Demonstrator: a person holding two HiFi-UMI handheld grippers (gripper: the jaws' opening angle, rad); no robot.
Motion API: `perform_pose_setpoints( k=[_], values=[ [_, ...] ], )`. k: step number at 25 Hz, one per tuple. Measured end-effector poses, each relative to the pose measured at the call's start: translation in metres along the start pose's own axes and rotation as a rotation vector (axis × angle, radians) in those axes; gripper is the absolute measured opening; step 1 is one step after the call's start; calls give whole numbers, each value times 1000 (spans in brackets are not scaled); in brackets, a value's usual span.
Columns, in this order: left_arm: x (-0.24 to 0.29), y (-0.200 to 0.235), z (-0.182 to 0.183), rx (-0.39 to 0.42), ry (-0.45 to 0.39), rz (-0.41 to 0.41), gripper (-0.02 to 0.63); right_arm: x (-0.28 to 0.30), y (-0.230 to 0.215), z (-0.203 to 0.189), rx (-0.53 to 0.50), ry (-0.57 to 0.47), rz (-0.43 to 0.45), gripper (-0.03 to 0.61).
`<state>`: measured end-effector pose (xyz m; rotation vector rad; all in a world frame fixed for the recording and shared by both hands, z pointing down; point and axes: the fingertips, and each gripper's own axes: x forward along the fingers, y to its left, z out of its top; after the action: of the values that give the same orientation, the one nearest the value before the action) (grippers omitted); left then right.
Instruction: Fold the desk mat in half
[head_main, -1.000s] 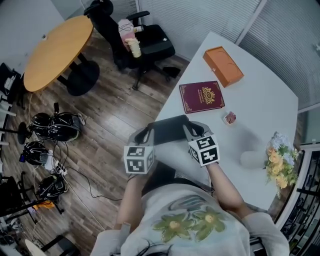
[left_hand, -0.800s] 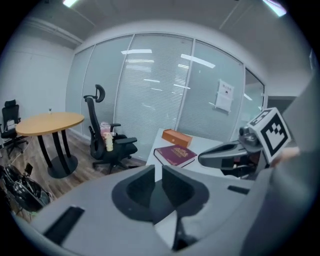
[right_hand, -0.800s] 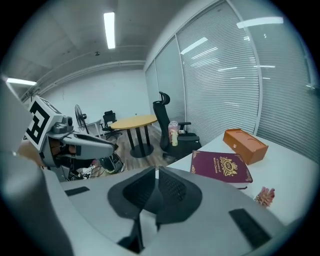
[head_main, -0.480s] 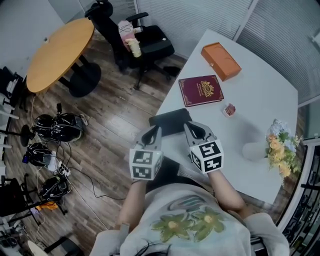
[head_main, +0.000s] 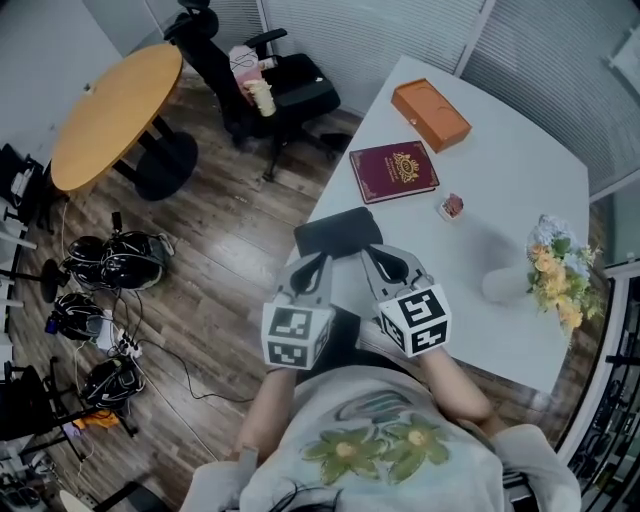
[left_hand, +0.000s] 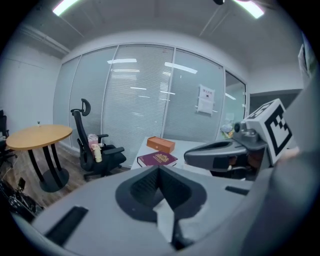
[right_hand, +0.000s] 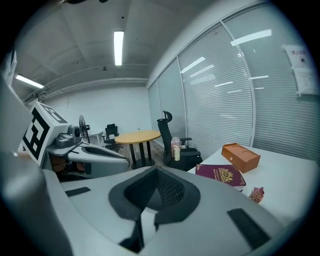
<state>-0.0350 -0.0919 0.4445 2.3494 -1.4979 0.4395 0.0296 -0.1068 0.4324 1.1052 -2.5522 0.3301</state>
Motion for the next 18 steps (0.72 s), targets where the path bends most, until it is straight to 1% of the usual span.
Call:
perform_pose_setpoints(
  k=[5,11,14,18],
  values=[
    [-13,-13,1,5,-13,-14,5,-14,12,-2,-6,-9,-7,17],
    [-26,-18,-2,6,-19,1,5,-28,18,-8,-5,-13,-1,17],
    [-33,-19,-1,3,-9,4,5,-33,21,-6,-6,-15,-1,17],
    [-34,-19,2,21,-14,10,5,-37,19,0,-5,-30,-7,17]
  ],
)
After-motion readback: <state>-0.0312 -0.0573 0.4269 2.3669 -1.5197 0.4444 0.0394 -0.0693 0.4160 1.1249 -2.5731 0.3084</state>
